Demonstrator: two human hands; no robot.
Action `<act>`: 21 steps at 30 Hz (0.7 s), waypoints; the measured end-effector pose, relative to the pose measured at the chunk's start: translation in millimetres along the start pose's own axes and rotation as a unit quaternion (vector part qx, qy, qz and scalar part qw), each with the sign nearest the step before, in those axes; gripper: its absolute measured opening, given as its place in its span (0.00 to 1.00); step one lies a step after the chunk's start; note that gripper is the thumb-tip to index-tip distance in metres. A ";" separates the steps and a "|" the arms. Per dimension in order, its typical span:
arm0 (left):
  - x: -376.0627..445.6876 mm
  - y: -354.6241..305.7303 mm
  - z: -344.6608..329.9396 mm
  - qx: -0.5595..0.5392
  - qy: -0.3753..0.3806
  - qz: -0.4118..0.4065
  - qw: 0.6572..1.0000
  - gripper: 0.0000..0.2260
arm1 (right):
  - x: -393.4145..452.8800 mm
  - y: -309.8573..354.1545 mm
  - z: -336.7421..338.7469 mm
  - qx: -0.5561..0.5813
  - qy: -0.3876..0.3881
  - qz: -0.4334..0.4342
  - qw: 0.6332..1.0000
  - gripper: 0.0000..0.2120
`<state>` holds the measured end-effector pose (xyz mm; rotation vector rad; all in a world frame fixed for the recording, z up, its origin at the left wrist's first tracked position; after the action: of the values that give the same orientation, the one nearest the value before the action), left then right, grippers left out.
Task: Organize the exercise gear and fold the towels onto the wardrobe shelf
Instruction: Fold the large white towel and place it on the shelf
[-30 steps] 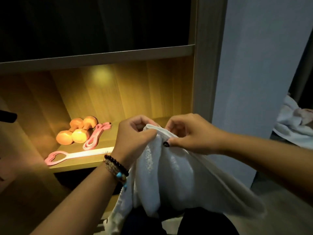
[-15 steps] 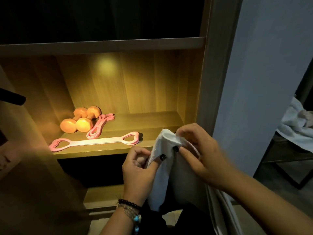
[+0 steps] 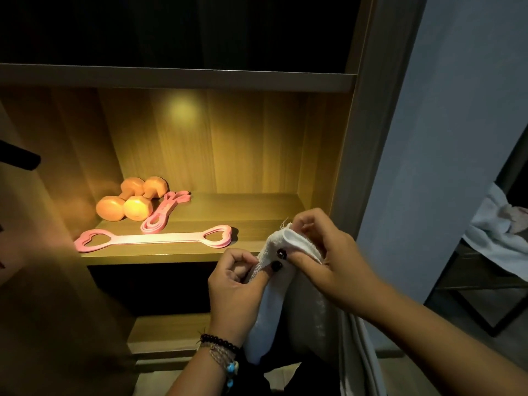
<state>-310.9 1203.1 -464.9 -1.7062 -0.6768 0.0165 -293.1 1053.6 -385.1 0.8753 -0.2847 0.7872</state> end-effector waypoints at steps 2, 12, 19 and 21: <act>2.7 2.1 -0.2 -0.003 0.002 0.012 1.000 0.12 | -0.2 2.0 -0.1 -0.023 -0.013 0.009 1.000 0.15; 13.6 14.8 5.9 -0.031 -0.008 0.049 0.998 0.12 | 7.6 13.4 -9.3 -0.101 -0.016 0.073 0.992 0.19; 14.2 21.7 11.2 -0.018 -0.015 0.050 0.998 0.12 | -5.2 23.3 -14.9 -0.146 -0.031 0.117 0.982 0.11; 14.5 20.3 12.2 -0.017 -0.019 0.048 0.999 0.12 | -8.6 27.9 -16.2 -0.157 -0.033 0.150 0.976 0.12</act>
<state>-294.8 1218.6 -481.4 -1.7741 -0.6273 0.1057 -320.5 1072.7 -383.7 0.5645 -0.5932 0.9623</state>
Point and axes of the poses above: each hand's wrist, its own x-axis towards the middle knuckle, its own z-axis out of the back of the hand, y = z × x, the point moved 8 cm from there along x, towards the middle knuckle, and after that the axes turned 6 degrees about -x, right-handed, at the moved point
